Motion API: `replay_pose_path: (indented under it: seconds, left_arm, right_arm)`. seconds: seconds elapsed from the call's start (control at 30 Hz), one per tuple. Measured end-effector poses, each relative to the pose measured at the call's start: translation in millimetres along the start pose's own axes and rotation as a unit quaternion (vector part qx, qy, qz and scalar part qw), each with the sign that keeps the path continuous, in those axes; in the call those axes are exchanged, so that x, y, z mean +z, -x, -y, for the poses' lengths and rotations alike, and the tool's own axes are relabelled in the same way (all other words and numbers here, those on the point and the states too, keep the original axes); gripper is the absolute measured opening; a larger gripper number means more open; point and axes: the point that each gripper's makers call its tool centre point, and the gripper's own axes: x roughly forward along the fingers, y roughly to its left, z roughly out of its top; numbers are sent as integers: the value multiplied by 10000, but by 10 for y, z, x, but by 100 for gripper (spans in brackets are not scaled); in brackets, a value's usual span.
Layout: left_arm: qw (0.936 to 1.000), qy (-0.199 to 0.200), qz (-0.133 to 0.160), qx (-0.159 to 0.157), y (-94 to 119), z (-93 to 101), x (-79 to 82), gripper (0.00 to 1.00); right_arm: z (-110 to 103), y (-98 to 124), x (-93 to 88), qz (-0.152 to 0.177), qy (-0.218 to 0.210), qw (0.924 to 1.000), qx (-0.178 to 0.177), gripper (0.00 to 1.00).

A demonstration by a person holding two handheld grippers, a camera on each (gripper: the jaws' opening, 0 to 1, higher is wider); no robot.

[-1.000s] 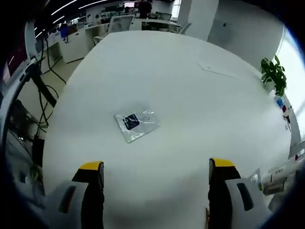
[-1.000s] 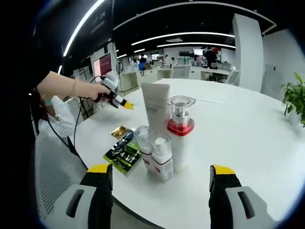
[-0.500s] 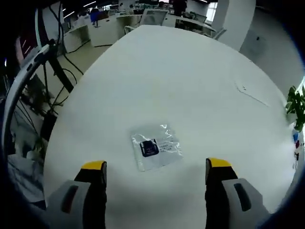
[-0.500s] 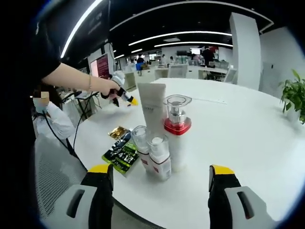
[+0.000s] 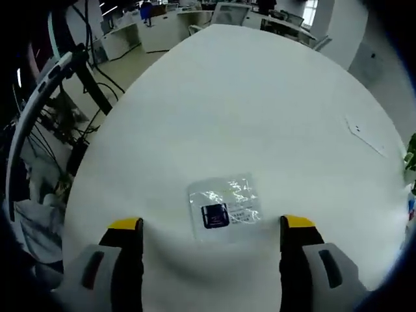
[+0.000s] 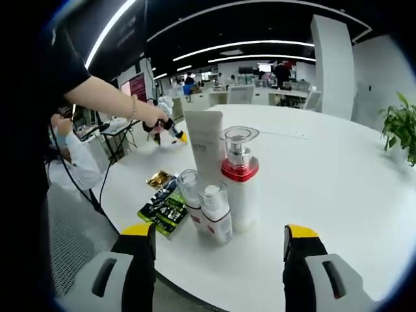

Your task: Arrange the skincare products in the storage area until every visible bottle or jar stands upright without overlapping.

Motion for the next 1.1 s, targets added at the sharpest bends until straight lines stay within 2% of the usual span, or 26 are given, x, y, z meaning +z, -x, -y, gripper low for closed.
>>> replay_pose_path:
  seconds: [0.2,0.37,0.7,0.83,1.1]
  left_arm:
    - [9999,-38,105,-20,5,3,17,78]
    - [9998,-72,169,-44,72,23,8,68]
    - [9992,-215,320,-98,30,-22,86,51]
    - [9988,-264,376,-156,21,-24,104,38]
    - [9984,-150,441,-312,73,-20,64,37]
  right_arm:
    - [-6,-4,-1,-15,-19,10000,13,83]
    - [-6,-3,3,-8,-25,10000,14,82]
    - [-1,-4,-1,3,-35,10000,27,80]
    - [-6,-1,12,19,-49,10000,24,80]
    - [0,0,12,31,-50,10000,28,80]
